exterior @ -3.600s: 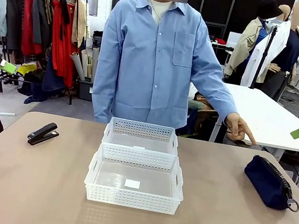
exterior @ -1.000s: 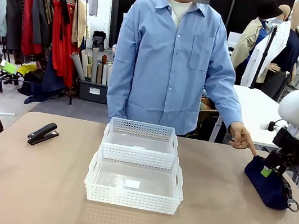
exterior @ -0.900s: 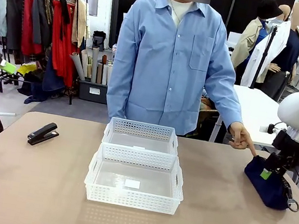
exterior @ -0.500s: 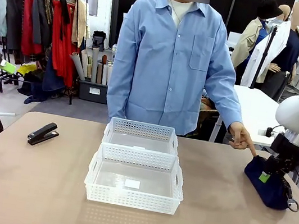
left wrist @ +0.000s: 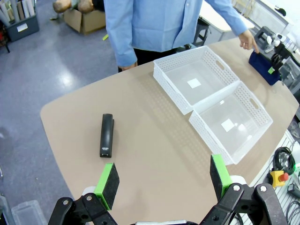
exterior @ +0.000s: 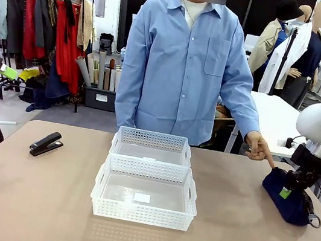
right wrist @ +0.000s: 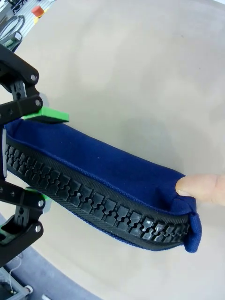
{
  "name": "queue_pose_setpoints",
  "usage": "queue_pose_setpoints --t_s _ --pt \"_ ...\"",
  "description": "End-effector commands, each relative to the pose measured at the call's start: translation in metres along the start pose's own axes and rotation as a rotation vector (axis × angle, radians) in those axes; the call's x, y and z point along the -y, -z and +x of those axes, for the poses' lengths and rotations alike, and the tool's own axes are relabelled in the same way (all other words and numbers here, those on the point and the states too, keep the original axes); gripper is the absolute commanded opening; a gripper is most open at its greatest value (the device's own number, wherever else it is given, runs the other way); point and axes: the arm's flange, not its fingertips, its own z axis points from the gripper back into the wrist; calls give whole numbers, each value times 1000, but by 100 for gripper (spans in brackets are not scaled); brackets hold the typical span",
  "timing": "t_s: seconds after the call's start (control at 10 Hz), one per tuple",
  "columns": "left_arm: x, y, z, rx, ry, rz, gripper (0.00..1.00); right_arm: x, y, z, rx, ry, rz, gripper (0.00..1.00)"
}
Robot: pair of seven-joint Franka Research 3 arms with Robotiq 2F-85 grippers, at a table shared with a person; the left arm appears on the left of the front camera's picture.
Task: Distribute items into two baskets.
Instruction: Pick up the Pencil pouch that the person points to.
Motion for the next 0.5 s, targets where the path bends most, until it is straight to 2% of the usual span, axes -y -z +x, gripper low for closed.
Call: queue_pose_setpoints --t_s 0.0,0.4 --pt "-1 1 1 16 5 -14 100 2 3 1 27 -17 3 0" --pt "-1 1 1 16 5 -14 100 8 8 4 30 -23 10 0"
